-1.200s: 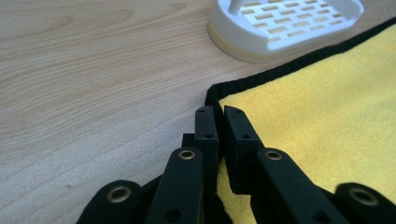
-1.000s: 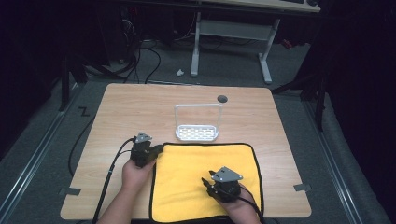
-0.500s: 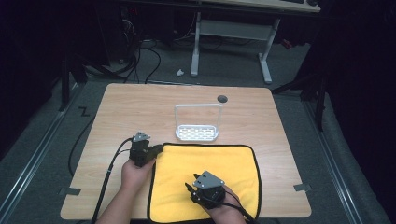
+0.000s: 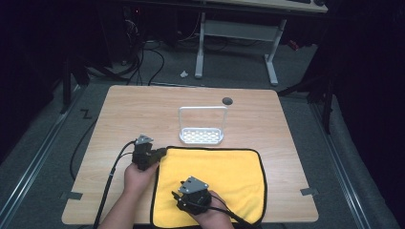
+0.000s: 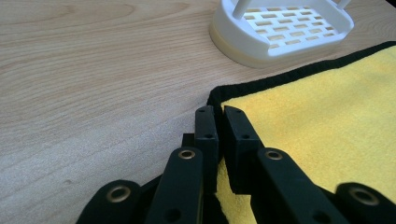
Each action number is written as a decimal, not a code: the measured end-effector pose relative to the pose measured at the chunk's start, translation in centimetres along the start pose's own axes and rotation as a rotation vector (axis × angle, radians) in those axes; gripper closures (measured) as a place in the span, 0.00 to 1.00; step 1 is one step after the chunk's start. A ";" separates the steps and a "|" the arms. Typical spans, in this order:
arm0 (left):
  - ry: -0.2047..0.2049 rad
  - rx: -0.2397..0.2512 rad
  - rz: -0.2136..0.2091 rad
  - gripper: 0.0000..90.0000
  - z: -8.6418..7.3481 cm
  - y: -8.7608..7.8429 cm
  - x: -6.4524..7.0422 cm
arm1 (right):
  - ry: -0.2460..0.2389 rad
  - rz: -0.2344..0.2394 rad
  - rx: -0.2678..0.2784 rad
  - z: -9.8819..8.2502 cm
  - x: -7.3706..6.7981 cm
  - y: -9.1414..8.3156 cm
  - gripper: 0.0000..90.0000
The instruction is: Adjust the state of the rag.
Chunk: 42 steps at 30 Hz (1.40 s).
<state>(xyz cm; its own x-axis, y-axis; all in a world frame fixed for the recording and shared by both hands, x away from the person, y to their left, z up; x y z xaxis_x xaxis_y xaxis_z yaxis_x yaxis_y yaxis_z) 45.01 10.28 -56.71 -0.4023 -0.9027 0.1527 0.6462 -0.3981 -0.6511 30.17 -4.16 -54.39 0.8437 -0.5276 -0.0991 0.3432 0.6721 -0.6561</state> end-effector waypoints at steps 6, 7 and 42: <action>0.000 -0.001 -0.003 0.94 0.0 0.0 0.0 | 0.005 0.053 -0.011 1.2 -1.5 2.6 0.58; -0.001 0.000 -0.004 0.94 0.0 0.0 0.0 | 0.010 0.057 -0.017 1.4 -1.8 3.1 0.57; -0.074 -0.013 -0.028 0.96 0.3 -0.2 -0.7 | -0.102 0.010 0.010 2.9 -3.4 1.9 0.93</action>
<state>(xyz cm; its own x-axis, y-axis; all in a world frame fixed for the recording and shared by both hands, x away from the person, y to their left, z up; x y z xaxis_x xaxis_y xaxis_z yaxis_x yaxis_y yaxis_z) 45.43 10.94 -56.47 -0.3713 -0.9008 0.2251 0.6268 -0.4220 -0.6550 29.14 0.40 -53.16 0.8845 -0.4656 -0.0288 0.3382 0.6826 -0.6478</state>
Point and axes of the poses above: each handheld gripper's, and its own axes: y roughly forward along the jaws, z roughly out of its top, x roughly to its right, the point moved 5 cm from there along y, roughly forward along the jaws, and after that the axes turned 14 degrees about z, right-handed, at the moved point
